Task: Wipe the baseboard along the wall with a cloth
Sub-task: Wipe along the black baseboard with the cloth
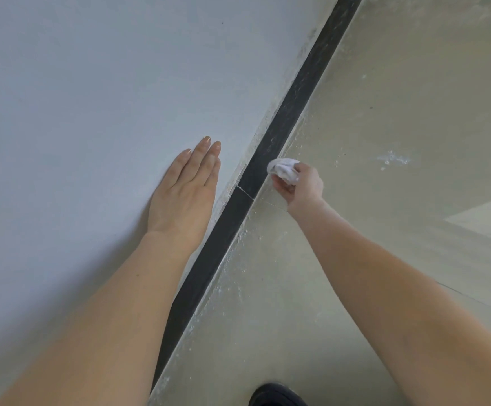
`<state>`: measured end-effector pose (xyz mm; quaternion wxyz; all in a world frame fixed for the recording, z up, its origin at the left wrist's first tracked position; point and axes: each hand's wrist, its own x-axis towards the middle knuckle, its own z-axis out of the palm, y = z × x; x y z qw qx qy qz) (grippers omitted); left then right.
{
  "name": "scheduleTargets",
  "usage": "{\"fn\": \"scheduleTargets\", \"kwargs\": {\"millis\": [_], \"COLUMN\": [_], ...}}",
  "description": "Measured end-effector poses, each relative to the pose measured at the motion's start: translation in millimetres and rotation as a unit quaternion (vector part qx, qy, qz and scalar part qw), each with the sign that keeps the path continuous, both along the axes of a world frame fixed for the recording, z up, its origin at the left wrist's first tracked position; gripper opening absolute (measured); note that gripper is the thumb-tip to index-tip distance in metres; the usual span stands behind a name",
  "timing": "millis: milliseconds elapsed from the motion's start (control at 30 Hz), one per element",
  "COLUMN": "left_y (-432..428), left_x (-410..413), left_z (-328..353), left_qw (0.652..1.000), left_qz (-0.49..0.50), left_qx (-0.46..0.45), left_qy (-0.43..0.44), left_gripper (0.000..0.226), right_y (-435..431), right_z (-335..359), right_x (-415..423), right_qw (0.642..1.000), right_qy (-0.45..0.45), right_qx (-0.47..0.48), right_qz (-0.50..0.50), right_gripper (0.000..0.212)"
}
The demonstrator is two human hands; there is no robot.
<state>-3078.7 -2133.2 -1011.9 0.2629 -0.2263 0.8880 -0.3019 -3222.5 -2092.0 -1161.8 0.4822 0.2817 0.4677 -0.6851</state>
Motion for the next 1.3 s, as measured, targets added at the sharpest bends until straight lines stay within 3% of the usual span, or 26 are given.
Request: {"fn": "scheduleTargets", "kwargs": {"millis": [100, 133, 200, 300, 367, 467, 533, 600, 733, 833, 967, 1100, 1200, 1300], "left_y": [-0.6, -0.4, 0.3, 1.7, 1.8, 1.4, -0.3, -1.2, -0.5, -0.3, -2.7, -3.9, -6.6, -9.5], "left_x": [0.5, 0.3, -1.5, -7.5, -10.3, -10.5, -9.5, -9.9, -13.5, -16.1, -15.6, -12.7, -7.9, -6.6], "left_z": [-1.0, -1.4, -2.7, -4.2, -5.3, -5.3, -6.7, -7.8, -5.7, -5.7, -11.6, -16.1, -23.2, -32.0], "left_qw": [1.000, 1.000, 1.000, 1.000, 1.000, 0.999, 1.000, 0.999, 0.997, 0.998, 0.999, 0.998, 0.999, 0.998], "left_qz": [0.001, 0.004, 0.008, 0.015, 0.022, 0.030, 0.028, 0.029, 0.048, 0.047, 0.038, 0.048, 0.033, -0.006], "left_qx": [-0.001, -0.002, -0.007, -0.010, -0.011, -0.004, 0.005, 0.016, 0.022, 0.016, -0.010, -0.023, -0.027, -0.030], "left_qy": [0.004, 0.005, 0.007, -0.001, -0.006, -0.014, -0.012, -0.013, -0.050, -0.047, -0.024, -0.015, 0.014, 0.046], "left_gripper": [0.069, 0.068, 0.068, 0.069, 0.072, 0.075, 0.073, 0.068, 0.085, 0.082, 0.077, 0.086, 0.081, 0.072], "right_y": [11.3, 13.5, 15.9, 8.6, -4.4, -30.0, -40.3, -47.4, -31.5, -13.5, -9.5, -34.1, -40.8, -36.6], "right_z": [1.8, 0.6, -3.4, 1.2, 0.4, 1.0, 5.6, 10.4, 10.4, 6.1, 12.6, 21.6, 21.6, 32.2], "right_x": [11.4, 17.4, 30.8, 54.8, 61.6, 28.8, 3.0, -30.8, -60.0, -41.4, 16.4, 11.6, -18.5, -48.1], "right_qw": [0.981, 0.972, 0.966, 0.927, 0.929, 0.964, 0.928, 0.974, 0.983, 0.965, 0.910, 0.913, 0.935, 0.936], "right_qy": [0.089, 0.101, 0.072, 0.041, 0.049, 0.046, 0.194, 0.103, 0.134, 0.153, 0.082, 0.122, 0.165, 0.210], "right_qx": [0.105, 0.119, 0.086, 0.040, 0.020, 0.051, 0.080, -0.001, 0.018, 0.071, 0.028, 0.042, 0.022, 0.022], "right_qz": [0.135, 0.177, 0.234, 0.371, 0.366, 0.256, 0.309, 0.201, 0.124, 0.203, 0.406, 0.387, 0.315, 0.282], "right_gripper": [0.009, 0.012, 0.012, 0.003, 0.006, 0.010, 0.009, 0.010, 0.017, 0.024, 0.015, 0.009, 0.006, 0.016]}}
